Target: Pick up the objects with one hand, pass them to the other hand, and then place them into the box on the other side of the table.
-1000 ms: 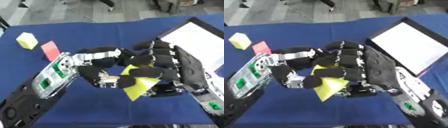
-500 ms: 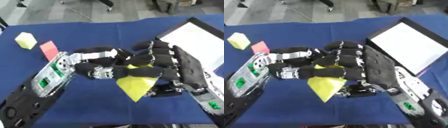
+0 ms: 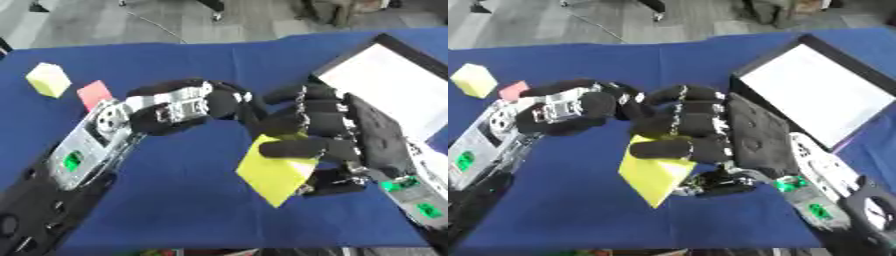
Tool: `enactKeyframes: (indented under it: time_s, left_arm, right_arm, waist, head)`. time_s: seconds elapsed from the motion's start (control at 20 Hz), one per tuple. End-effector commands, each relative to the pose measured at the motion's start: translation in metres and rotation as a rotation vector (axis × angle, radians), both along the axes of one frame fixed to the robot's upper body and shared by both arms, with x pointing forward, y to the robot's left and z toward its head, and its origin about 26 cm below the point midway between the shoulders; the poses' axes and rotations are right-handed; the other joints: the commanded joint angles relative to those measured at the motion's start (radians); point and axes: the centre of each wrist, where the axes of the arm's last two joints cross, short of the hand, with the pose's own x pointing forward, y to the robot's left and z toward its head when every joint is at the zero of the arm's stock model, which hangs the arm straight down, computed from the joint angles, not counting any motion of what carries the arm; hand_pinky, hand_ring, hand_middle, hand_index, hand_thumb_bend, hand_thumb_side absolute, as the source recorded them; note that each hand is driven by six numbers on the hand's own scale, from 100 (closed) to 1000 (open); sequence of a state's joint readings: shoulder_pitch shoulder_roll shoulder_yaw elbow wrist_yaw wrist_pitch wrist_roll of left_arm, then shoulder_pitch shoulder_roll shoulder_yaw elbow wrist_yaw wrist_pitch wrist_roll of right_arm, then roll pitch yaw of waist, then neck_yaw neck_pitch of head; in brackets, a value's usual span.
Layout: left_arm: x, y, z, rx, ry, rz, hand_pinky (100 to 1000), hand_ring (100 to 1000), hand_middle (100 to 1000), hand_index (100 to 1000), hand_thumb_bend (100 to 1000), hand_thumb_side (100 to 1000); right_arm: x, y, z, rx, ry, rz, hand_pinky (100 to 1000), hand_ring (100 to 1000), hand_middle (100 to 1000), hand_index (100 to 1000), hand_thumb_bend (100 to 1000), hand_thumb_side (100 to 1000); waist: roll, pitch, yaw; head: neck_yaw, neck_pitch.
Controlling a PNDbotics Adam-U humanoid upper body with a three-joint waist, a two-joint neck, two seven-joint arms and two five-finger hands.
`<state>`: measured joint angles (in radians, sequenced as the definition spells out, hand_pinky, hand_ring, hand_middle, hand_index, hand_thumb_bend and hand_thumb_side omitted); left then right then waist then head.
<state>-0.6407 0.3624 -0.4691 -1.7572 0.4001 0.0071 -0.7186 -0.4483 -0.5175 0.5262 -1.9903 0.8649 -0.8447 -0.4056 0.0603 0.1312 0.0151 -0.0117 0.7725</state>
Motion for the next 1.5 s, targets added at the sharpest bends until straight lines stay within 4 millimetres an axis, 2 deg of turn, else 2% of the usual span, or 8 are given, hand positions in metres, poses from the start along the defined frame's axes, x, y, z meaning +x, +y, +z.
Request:
enactKeyframes:
  time_s: [0.05, 0.45, 0.6, 0.65, 0.8, 1.05, 1.4, 1.5]
  left_arm:
    - [0.003, 0.011, 0.015, -0.032, -0.028, 0.05, 827, 677, 695, 774, 100, 942]
    - [0.009, 0.026, 0.014, -0.07, -0.015, 0.187, 813, 658, 675, 755, 100, 891]
    - [0.022, 0.061, -0.007, -0.064, 0.051, 0.358, 809, 652, 673, 749, 100, 962]
    - [0.026, 0.073, -0.018, -0.086, 0.081, 0.413, 809, 651, 667, 748, 100, 846]
    - [0.025, 0.102, -0.042, -0.175, 0.12, 0.55, 806, 645, 661, 745, 100, 816]
    - [0.006, 0.138, -0.063, -0.302, 0.08, 0.745, 806, 641, 656, 742, 100, 803]
    - [-0.013, 0.162, -0.073, -0.441, 0.067, 0.966, 806, 639, 655, 742, 100, 819]
    - [-0.015, 0.156, -0.072, -0.453, 0.071, 0.985, 806, 639, 655, 743, 100, 819]
  right_arm:
    - [0.0, -0.004, 0.006, 0.001, -0.025, 0.057, 732, 585, 312, 295, 100, 100]
    - [0.003, -0.012, 0.008, 0.027, -0.025, 0.045, 731, 585, 278, 299, 100, 100]
    - [0.016, -0.047, -0.007, 0.049, 0.065, -0.096, 738, 611, 259, 337, 100, 100]
    - [0.02, -0.063, -0.013, 0.059, 0.1, -0.159, 739, 615, 255, 345, 100, 100]
    - [0.027, -0.111, -0.031, 0.11, 0.199, -0.347, 748, 650, 231, 403, 100, 100]
    - [0.037, -0.168, -0.047, 0.226, 0.3, -0.611, 762, 696, 225, 498, 100, 380]
    - [0.048, -0.248, -0.032, 0.285, 0.381, -0.969, 851, 874, 596, 953, 100, 233]
    - [0.05, -0.264, -0.034, 0.242, 0.417, -1.06, 892, 922, 745, 1000, 100, 399]
  waist:
    - [-0.004, -0.009, 0.002]
    - [-0.004, -0.006, 0.006]
    - [-0.006, -0.005, 0.018]
    - [-0.004, -0.006, 0.02]
    - [0.006, -0.004, 0.038]
    - [0.021, -0.001, 0.071]
    - [0.025, -0.007, 0.117]
    - [0.024, -0.009, 0.126]
  head:
    - [-0.004, -0.003]
    - [-0.02, -0.003]
    - [-0.072, -0.003]
    - [-0.086, -0.003]
    - [-0.135, -0.003]
    - [-0.204, -0.003]
    - [-0.275, -0.003]
    - [-0.288, -0.003]
